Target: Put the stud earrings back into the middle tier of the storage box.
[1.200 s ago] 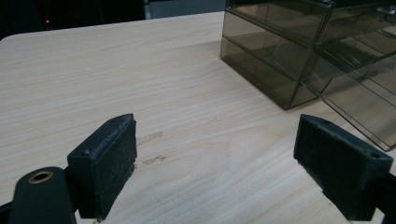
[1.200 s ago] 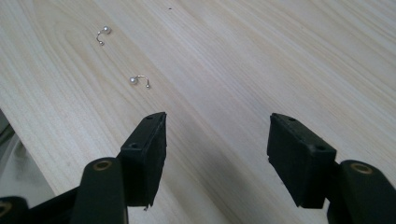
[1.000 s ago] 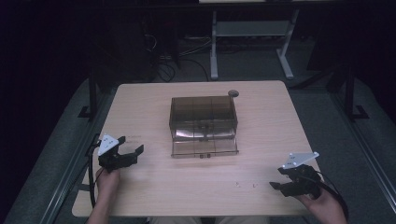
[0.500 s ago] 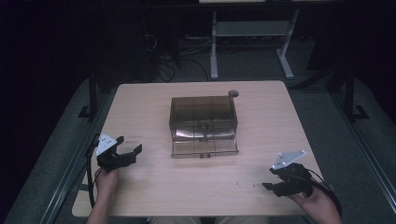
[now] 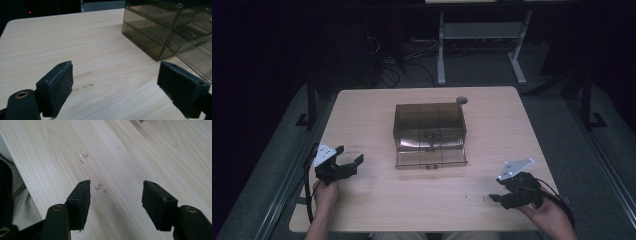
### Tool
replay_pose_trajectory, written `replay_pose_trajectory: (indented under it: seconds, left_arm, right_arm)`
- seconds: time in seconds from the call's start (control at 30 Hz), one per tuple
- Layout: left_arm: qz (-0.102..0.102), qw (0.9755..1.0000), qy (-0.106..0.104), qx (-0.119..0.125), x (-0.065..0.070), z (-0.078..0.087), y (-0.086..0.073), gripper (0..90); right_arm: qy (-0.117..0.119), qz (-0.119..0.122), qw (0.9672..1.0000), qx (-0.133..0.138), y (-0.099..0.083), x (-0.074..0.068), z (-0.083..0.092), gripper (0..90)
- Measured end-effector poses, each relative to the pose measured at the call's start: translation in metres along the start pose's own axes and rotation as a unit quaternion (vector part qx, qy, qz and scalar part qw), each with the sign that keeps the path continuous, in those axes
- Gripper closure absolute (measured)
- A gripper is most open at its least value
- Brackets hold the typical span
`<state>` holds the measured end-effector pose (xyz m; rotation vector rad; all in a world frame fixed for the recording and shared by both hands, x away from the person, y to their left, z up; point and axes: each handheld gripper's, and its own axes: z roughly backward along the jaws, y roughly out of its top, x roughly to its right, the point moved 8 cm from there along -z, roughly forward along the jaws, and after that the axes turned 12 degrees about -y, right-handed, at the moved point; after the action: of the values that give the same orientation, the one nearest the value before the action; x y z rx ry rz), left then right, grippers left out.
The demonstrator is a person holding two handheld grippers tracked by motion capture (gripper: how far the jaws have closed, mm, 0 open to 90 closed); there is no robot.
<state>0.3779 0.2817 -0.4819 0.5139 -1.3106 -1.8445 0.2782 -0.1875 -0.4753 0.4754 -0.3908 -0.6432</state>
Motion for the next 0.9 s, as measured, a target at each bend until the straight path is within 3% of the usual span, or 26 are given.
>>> replay_pose_trajectory:
  seconds: [0.13,0.3,0.5,0.9]
  left_arm:
    - [0.002,1.0000,0.000,-0.001,-0.001,0.000,-0.001,12.8]
    - [0.001,1.0000,-0.001,-0.003,-0.001,0.000,-0.001,12.8]
    - [0.002,1.0000,-0.001,-0.001,0.000,0.000,-0.001,12.8]
    - [0.004,1.0000,0.000,0.001,-0.001,0.000,0.000,12.8]
  right_arm:
    - [0.008,0.008,0.9999,-0.009,0.003,-0.004,-0.002,43.2]
    - [0.020,0.036,0.9988,-0.028,0.005,-0.011,-0.011,52.3]
    - [0.037,0.068,0.9948,-0.066,0.006,-0.020,-0.023,66.6]
    - [0.051,0.085,0.9894,-0.106,0.008,-0.021,-0.038,74.3]
